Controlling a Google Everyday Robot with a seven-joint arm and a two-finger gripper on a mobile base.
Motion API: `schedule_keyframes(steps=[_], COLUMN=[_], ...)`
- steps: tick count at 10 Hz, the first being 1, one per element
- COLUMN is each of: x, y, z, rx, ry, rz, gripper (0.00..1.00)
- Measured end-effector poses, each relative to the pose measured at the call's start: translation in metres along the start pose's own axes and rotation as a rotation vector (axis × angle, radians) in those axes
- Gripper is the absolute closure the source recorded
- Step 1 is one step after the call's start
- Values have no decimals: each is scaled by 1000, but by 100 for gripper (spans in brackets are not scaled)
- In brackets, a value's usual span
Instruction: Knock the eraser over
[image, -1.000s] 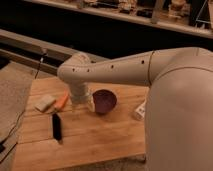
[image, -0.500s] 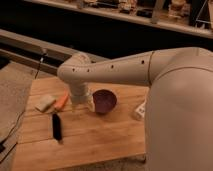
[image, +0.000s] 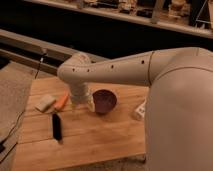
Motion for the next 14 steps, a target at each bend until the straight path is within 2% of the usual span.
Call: schedule_keyframes(steps=[9, 14], x=[1, 17], y=[0, 12], z=[0, 17], rx=[0, -2], ry=[2, 3], rz=[-4, -95], gripper=[35, 35])
